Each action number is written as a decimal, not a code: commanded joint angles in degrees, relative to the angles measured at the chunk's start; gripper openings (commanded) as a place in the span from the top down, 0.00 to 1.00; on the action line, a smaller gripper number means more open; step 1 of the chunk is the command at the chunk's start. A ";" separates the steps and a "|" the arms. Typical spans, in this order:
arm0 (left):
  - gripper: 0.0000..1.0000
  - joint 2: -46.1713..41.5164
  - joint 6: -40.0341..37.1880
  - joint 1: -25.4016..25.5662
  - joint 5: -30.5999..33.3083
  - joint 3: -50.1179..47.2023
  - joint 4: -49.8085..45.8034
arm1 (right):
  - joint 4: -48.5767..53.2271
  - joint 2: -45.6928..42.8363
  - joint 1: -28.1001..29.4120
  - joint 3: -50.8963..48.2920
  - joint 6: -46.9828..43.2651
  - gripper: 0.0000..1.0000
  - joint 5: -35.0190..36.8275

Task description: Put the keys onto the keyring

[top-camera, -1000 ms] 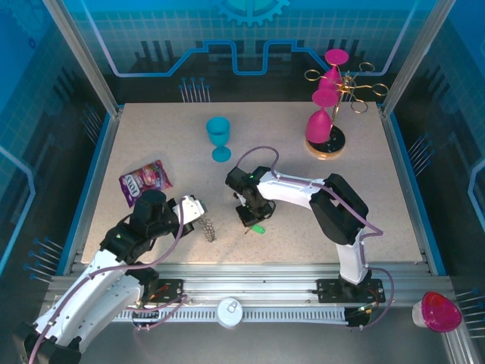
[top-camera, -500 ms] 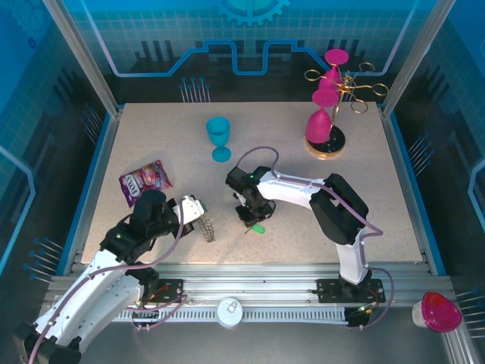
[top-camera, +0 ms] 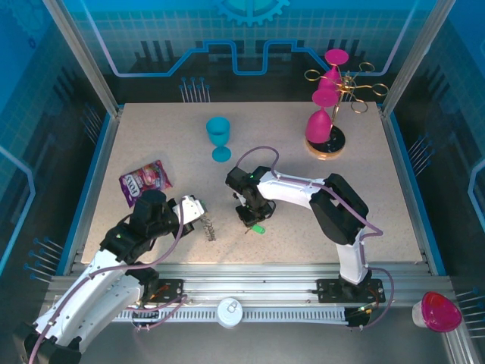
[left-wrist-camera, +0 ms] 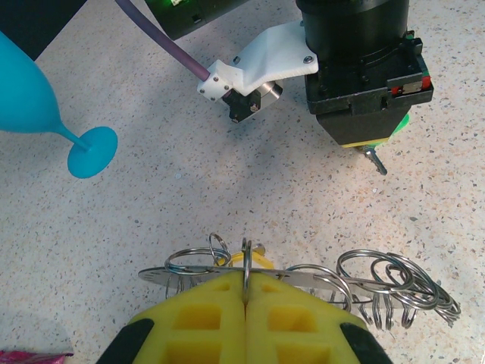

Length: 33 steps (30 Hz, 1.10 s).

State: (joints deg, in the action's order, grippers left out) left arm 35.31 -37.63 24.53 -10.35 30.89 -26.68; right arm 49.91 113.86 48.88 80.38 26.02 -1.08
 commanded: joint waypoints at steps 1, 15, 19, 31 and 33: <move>1.00 -0.35 -0.59 0.34 -1.43 0.04 1.27 | 0.89 1.41 -0.69 0.90 -0.03 0.86 -0.50; 1.00 -0.48 -0.62 0.33 -1.25 0.13 1.01 | 0.51 -0.60 -0.64 0.63 0.04 1.00 0.98; 1.00 -0.56 -0.86 0.45 -2.14 0.31 1.65 | -4.22 -6.22 -0.87 -2.76 -1.89 1.00 0.17; 1.00 4.04 -6.48 6.97 -4.33 -1.44 11.17 | -12.81 -24.33 -6.83 -12.62 -19.60 1.00 -14.83; 1.00 5.59 -8.54 8.79 -3.94 -1.67 13.36 | -11.84 -25.53 -6.99 -12.20 -22.75 1.00 -18.70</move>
State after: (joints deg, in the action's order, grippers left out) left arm 39.75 -41.93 31.31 -12.58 30.04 -19.57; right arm 38.24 90.26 42.13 68.66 10.11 -11.92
